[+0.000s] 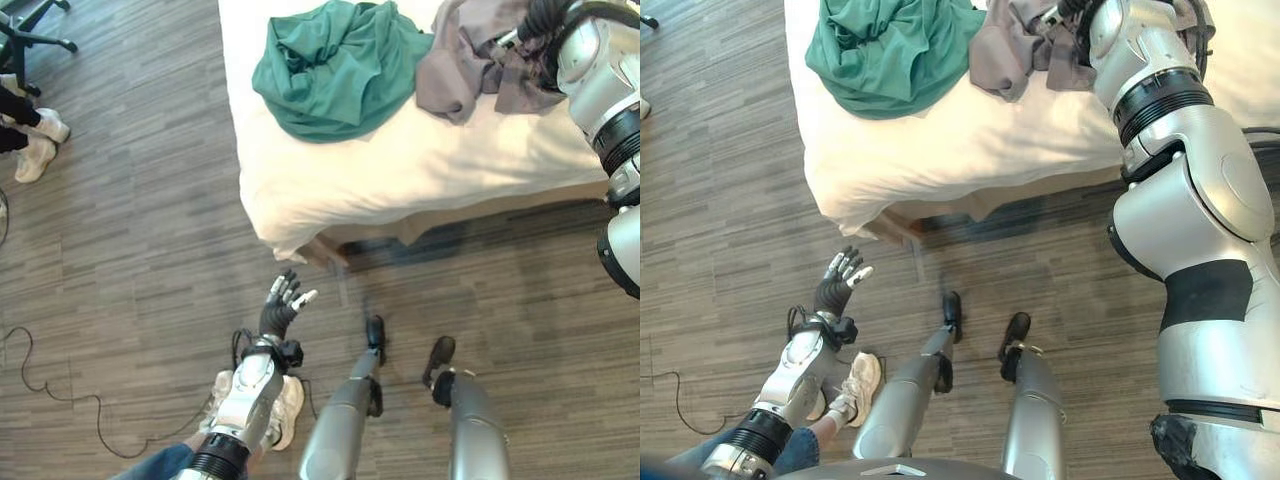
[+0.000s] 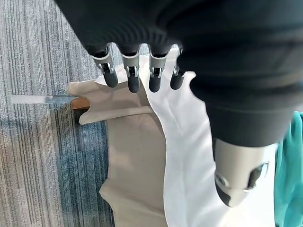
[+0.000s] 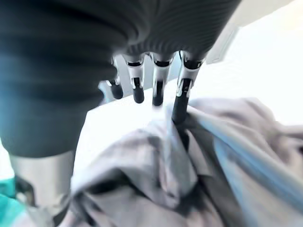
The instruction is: Pick up bed clothes into laundry basket.
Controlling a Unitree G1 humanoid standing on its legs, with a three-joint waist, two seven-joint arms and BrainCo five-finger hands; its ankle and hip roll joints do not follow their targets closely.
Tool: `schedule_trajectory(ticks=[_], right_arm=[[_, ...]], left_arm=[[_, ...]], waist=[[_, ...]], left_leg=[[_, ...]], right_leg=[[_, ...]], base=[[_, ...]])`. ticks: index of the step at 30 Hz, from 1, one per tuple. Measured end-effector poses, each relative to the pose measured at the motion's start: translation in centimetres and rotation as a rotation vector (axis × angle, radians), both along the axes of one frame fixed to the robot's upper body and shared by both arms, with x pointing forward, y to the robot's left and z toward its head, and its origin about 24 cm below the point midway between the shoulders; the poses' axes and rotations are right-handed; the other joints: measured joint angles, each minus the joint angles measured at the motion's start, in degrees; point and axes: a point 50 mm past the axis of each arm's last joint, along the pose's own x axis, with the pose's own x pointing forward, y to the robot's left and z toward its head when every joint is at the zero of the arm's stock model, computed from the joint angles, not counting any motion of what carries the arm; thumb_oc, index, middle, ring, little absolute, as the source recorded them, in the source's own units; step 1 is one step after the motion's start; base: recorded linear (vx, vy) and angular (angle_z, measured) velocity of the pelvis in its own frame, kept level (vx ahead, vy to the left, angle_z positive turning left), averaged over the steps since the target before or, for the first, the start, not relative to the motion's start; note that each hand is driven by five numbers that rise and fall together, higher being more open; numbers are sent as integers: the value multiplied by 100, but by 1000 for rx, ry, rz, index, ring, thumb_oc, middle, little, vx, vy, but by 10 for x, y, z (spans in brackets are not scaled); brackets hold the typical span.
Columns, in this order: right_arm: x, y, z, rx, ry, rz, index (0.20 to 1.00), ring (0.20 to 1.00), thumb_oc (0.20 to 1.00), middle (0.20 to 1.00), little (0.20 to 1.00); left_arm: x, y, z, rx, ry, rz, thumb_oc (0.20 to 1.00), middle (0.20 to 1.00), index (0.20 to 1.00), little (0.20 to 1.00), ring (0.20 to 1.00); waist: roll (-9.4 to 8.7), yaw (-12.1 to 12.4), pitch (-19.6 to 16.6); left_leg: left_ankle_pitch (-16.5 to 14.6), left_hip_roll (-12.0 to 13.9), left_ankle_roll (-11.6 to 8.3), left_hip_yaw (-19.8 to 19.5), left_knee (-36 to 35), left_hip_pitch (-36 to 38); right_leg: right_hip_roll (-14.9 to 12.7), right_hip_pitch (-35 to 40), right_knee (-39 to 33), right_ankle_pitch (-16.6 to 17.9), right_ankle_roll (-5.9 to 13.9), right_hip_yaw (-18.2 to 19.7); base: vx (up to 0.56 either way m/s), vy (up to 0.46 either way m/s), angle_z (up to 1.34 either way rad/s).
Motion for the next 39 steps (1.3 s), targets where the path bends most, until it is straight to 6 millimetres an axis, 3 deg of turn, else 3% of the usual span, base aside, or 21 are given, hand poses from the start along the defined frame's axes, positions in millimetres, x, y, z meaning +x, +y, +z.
schedule_trajectory(ticks=[3,9,16,21,22,23,25,27,28,29,30,31,32,33,34,35,36,39], right_arm=[[-4,13,10,-41,-50,40,1000,1000,1000,1000,1000],[-5,17,14,-51,-86,39,1000,1000,1000,1000,1000],[-3,-23,2,-123,-33,-145,1000,1000,1000,1000,1000],[-6,-34,6,-186,-42,-187,1000,1000,1000,1000,1000],[-7,-33,8,-189,-50,-176,423,423,423,423,423],[-7,-30,9,-194,-51,-155,200,200,200,200,200],[-7,-26,8,-153,-56,-106,200,200,200,200,200],[-7,-30,-2,79,-86,17,200,200,200,200,200],[-7,-30,-2,79,-86,17,200,200,200,200,200],[-9,-28,-22,427,-135,199,200,200,200,200,200],[-23,-10,-42,526,-161,405,200,200,200,200,200],[-26,2,-55,536,-137,480,200,200,200,200,200],[-37,19,-86,650,-94,604,200,200,200,200,200],[-42,31,-131,773,-13,666,200,200,200,200,200],[-52,30,-170,887,51,678,200,200,200,200,200],[-67,22,-195,962,77,667,200,200,200,200,200],[-95,7,-245,1081,153,611,200,200,200,200,200],[-131,-19,-322,1201,368,388,200,200,200,200,200]], left_arm=[[-2,2,-2,3,7,8,1000,1000,1000,1000,1000],[-2,3,-2,6,7,13,1000,1000,1000,1000,1000],[-7,2,-7,13,26,4,1000,1000,1000,1000,1000],[-13,3,-12,11,46,0,1000,1000,1000,1000,1000],[-14,4,-15,13,56,5,1000,1000,1000,1000,1000],[-14,5,-17,15,66,8,1000,1000,1000,1000,1000],[-12,3,-15,13,58,5,1000,1000,1000,1000,1000],[-6,-2,-10,0,35,-2,1000,1000,1000,1000,1000],[-6,-2,-10,0,35,-2,1000,1000,1000,1000,1000],[1,-8,-4,-17,11,8,1000,1000,1000,1000,1000],[1,-8,1,-25,-8,28,1000,1000,1000,1000,1000],[2,-8,1,-23,-9,32,1000,1000,1000,1000,1000],[3,-8,3,-20,-11,39,1000,1000,1000,1000,1000],[3,-9,4,-17,-14,41,1000,1000,1000,1000,1000],[3,-10,4,-10,-13,33,1000,1000,1000,1000,1000],[3,-12,6,-15,-22,29,1000,1000,1000,1000,1000],[-1,-9,6,-16,-23,40,1000,1000,1000,1000,1000],[-7,1,1,15,-5,72,1000,1000,1000,1000,1000]], waist=[[-44,-75,-7],[-65,-47,-22],[-11,232,-47],[182,396,-53],[200,392,-51],[203,367,-52],[203,323,-54],[203,317,-54],[203,317,-54],[165,212,-28],[124,138,-5],[84,48,15],[7,-172,48],[-31,-318,77],[-79,-488,108],[-100,-489,121],[-83,-499,141],[-49,-652,254]], left_leg=[[0,4,0,-4,-15,-11],[4,25,-1,-12,-32,-164],[18,5,12,-29,14,-585],[23,-39,20,-18,6,-782],[23,-43,20,-13,5,-800],[23,-44,20,5,0,-800],[23,-39,20,20,0,-784],[23,-40,20,36,-13,-716],[23,-40,20,36,-13,-716],[22,-45,19,53,-50,-601],[23,-51,20,102,-72,-530],[22,-47,19,135,-104,-472],[20,-57,20,160,-144,-369],[18,-59,20,190,-196,-245],[17,-56,18,213,-206,-138],[17,-55,16,221,-227,-77],[18,-48,17,232,-282,52],[12,-22,10,271,-307,329]], right_leg=[[18,-5,-17,3,1,-11],[39,-138,-69,24,-10,-26],[14,-568,-24,23,-12,-34],[-58,-820,61,-7,31,-6],[-60,-845,65,-7,31,1],[-55,-855,67,-7,31,32],[-48,-854,62,-7,31,52],[-40,-801,59,-6,30,73],[-40,-801,59,-6,30,73],[-35,-715,40,-6,30,100],[-40,-647,31,-15,42,122],[-10,-613,15,-14,44,155],[3,-548,-3,-12,43,247],[47,-465,-21,-14,47,295],[51,-369,-74,-12,50,335],[45,-319,-77,-21,62,342],[55,-170,-148,-26,69,328],[121,137,-320,31,57,402]], base=[[13,-6,0],[7,-3,0],[0,0,0],[0,0,0],[0,0,0],[14,7,-5],[5,2,-3],[12,31,-3],[3,38,-4],[0,0,0],[-9,7,-10],[8,3,-18],[25,-22,-26],[37,-41,-24],[50,-40,-15],[32,-30,-7],[20,-11,-3],[34,-12,-14]])
